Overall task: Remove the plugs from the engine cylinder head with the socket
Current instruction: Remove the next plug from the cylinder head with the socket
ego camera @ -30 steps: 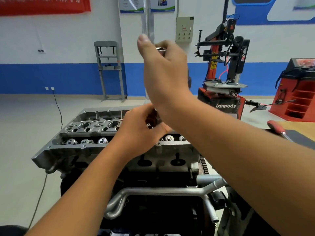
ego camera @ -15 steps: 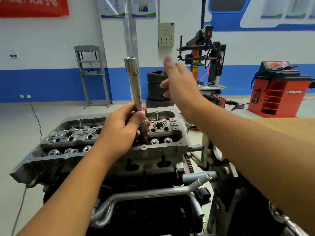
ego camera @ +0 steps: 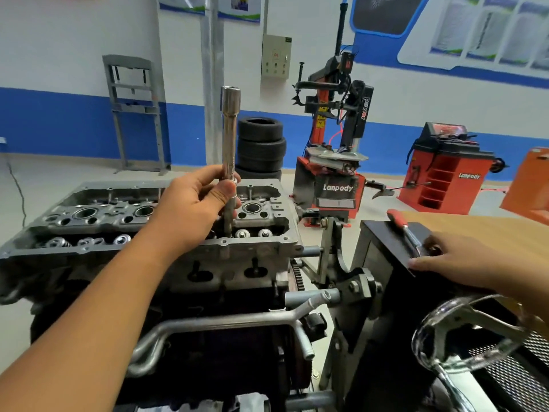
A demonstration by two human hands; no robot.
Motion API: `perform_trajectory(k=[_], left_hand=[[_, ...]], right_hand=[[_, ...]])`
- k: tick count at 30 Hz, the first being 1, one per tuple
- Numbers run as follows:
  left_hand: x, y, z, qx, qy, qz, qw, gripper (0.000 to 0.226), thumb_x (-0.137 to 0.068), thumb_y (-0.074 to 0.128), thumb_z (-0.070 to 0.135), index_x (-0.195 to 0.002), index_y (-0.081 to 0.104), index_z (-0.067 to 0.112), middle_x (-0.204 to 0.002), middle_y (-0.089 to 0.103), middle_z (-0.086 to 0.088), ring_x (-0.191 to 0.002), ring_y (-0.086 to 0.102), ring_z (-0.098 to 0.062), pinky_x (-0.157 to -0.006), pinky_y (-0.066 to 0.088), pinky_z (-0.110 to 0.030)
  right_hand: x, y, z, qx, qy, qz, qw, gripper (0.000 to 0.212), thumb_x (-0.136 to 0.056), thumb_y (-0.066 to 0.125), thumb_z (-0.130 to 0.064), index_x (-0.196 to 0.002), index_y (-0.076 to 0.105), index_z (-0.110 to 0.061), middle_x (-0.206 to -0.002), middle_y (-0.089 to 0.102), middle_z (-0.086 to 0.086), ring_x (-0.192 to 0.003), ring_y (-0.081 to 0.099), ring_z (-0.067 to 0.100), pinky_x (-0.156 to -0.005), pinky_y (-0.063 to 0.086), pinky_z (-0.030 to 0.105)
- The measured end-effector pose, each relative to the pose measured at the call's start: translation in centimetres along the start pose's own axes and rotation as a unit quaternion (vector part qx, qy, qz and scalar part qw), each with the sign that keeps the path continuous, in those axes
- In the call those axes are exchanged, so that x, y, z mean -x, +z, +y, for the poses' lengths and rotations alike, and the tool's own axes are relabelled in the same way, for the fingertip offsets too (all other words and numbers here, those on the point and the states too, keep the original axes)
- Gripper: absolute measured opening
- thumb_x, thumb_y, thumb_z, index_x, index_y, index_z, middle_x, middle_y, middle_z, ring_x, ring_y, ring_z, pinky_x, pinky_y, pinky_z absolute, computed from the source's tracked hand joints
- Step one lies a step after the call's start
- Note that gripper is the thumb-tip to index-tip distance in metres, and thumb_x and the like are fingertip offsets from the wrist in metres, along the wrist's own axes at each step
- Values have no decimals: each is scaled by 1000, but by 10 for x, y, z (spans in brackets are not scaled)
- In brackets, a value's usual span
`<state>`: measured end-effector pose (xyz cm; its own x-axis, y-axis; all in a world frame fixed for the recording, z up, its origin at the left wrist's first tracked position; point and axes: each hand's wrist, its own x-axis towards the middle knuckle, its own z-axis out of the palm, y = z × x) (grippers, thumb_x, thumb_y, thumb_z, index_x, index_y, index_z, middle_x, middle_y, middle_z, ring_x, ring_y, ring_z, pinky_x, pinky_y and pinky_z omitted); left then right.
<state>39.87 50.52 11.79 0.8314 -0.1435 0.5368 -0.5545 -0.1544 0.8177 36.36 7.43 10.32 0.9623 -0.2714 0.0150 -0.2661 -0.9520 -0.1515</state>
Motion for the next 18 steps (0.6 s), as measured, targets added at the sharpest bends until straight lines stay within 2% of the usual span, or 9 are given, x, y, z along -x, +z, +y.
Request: perform_trajectory(k=[4,6,9,12,15,18], left_hand=[[1,-2,2,22,-20,11,999,16,-85,59,46,-92,74,43,-89,78,-6,-84,78,-26,-78,66,-48],[2,-4,2,32,-27,15,999,15,-88,60,43,-93,74,40,-90,78,-7,-86,78,-28,-80,65,-51],[2,-5,0,40,-40,31,998,14,-98,60,33,-98,74,34,-90,78,-9,-87,78,-30,-81,65,-53],[1,-4,-1,33,-47,38,998,15,-103,59,26,-102,73,30,-90,78,-9,-86,78,-30,-82,64,-55],[1,-4,-3,26,-47,37,998,17,-105,58,25,-101,73,32,-89,78,-9,-87,78,-30,-84,63,-56],[1,-4,-4,10,-35,30,999,21,-106,56,24,-99,72,37,-89,77,-8,-86,78,-28,-86,63,-55]], right_hand=[[8,-4,-14,18,-25,113,993,34,-97,67,-39,-86,62,-7,-77,65,11,-73,60,27,-71,48,41],[10,-8,-19,-8,-23,149,988,31,-97,66,-31,-82,60,-5,-72,65,14,-70,63,32,-71,54,46],[10,-10,-21,-72,-11,181,981,23,-94,67,-23,-80,59,-6,-66,68,13,-64,69,35,-72,58,50],[11,-9,-19,-215,41,216,952,17,-92,70,-22,-83,64,-9,-58,71,8,-50,71,24,-70,61,45],[9,-9,-13,-345,106,259,896,17,-82,80,-24,-83,67,-13,-70,72,11,-63,73,32,-74,63,51],[8,-11,-14,-350,108,297,882,26,-76,88,-23,-85,63,-19,-79,68,10,-78,65,35,-62,48,38]])
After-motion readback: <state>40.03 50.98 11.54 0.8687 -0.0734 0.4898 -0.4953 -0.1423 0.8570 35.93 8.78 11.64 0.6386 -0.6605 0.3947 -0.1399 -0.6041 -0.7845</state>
